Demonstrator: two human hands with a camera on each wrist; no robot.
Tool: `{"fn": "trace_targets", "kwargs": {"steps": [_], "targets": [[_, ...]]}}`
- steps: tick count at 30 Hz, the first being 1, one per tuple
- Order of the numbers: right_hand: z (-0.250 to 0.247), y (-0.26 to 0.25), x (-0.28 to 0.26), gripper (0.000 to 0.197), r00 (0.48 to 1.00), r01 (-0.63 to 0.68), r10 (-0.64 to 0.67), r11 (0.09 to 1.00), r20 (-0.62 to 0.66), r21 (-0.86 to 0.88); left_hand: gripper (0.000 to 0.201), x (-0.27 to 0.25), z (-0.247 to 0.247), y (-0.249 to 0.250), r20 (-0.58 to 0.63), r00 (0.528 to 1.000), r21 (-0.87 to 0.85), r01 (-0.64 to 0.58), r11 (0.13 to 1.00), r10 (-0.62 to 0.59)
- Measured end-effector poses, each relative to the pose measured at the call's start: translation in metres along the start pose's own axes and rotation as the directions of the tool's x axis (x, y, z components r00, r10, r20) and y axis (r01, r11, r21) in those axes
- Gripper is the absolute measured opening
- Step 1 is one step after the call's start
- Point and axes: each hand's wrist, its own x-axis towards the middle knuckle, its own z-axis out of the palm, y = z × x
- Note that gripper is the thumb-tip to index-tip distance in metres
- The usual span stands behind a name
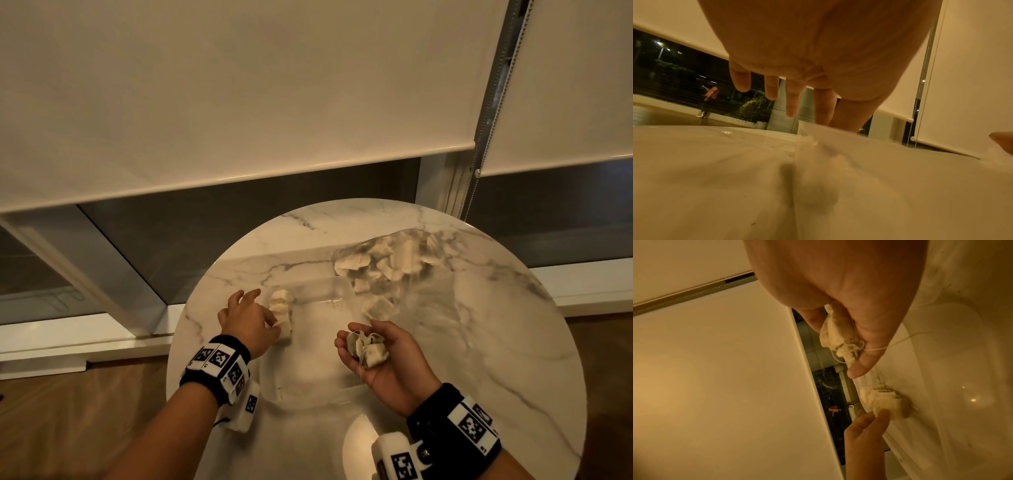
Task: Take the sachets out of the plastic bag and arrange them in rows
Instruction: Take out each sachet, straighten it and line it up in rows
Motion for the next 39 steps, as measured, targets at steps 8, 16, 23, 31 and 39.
{"fn": "trace_targets", "kwargs": {"steps": [8, 16, 23, 31, 39], "targets": [[-0.003, 0.0, 0.004, 0.036, 1.0, 0.006, -0.005, 1.0, 0.011, -0.022, 0.017, 0.004, -0.001, -0.003, 0.045, 0.998, 0.054, 0.044, 0.998, -0.047], [-0.004, 0.0, 0.004, 0.035, 1.0, 0.015, -0.014, 0.998, 0.028, -0.056, 0.012, 0.008, -0.003, 0.001, -0.039, 0.997, -0.023, 0.064, 0.998, -0.065], [-0.005, 0.001, 0.004, 0.036, 1.0, 0.018, -0.016, 0.997, 0.027, -0.07, 0.015, 0.015, 0.001, -0.008, -0.084, 0.993, -0.131, 0.074, 0.989, -0.085], [-0.002, 0.001, 0.004, 0.033, 1.0, 0.017, -0.017, 0.999, 0.003, -0.037, 0.011, -0.011, -0.025, 0.001, -0.274, 0.948, -0.352, 0.055, 0.934, -0.159], [0.004, 0.002, -0.004, 0.05, 1.0, -0.018, 0.018, 0.998, 0.005, 0.065, 0.006, -0.088, -0.028, 0.069, -0.224, 0.949, -0.486, -0.307, 0.818, 0.223]]}}
